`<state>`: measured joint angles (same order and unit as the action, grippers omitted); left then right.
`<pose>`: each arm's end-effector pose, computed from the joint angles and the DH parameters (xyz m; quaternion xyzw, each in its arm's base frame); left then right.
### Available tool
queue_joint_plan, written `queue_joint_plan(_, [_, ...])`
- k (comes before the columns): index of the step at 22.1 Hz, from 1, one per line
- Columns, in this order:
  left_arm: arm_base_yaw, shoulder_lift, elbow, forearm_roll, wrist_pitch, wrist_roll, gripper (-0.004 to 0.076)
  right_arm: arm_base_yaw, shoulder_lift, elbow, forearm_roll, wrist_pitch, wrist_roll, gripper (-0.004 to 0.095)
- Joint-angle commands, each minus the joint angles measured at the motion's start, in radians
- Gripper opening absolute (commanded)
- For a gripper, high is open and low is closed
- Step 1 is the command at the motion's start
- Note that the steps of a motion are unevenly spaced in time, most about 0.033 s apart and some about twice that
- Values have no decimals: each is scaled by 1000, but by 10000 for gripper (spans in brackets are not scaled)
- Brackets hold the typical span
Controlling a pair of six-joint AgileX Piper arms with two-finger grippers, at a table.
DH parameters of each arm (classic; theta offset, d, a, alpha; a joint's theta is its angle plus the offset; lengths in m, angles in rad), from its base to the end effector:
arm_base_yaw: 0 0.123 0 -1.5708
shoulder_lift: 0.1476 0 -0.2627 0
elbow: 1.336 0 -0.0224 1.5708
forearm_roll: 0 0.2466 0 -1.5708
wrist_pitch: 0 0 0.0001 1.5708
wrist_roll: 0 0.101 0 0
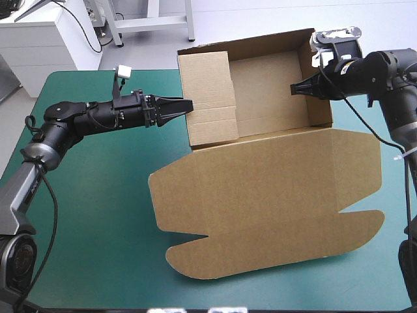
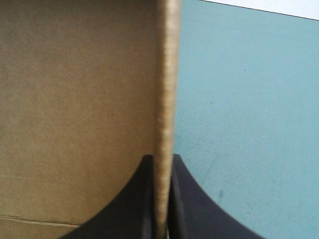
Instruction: Fold the box
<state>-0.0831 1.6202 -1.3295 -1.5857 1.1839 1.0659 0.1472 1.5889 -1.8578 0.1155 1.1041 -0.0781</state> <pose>0.3260 -0.1210 0.3464 0.2058 0.6993 -0.5706 0.3783 0.3352 0.0602 0.4209 -0.0997 0.9096 0.0714 0.3970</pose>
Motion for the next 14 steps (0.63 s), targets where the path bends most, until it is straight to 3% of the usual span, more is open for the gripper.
queue_joint_plan(1, [-7, -59, -36, -56, 51, -30, 645, 23, -38, -25, 17, -71, 39, -10])
queue_joint_plan(5, [-32, -68, -126, 149, -81, -206, 640, 44, -36, -25, -24, -77, 62, -10])
queue_joint_plan(9, [-198, -70, -355, 740, -250, -615, 637, 79, -31, -25, -40, -112, 98, -10])
queue_joint_plan(11, [-285, -70, -431, 1039, -294, -835, 632, 80, -24, -25, -42, -112, 101, -10])
queue_joint_plan(14, [-356, -68, -474, 1252, -302, -1008, 599, 80, -23, -25, -31, -114, 102, -10])
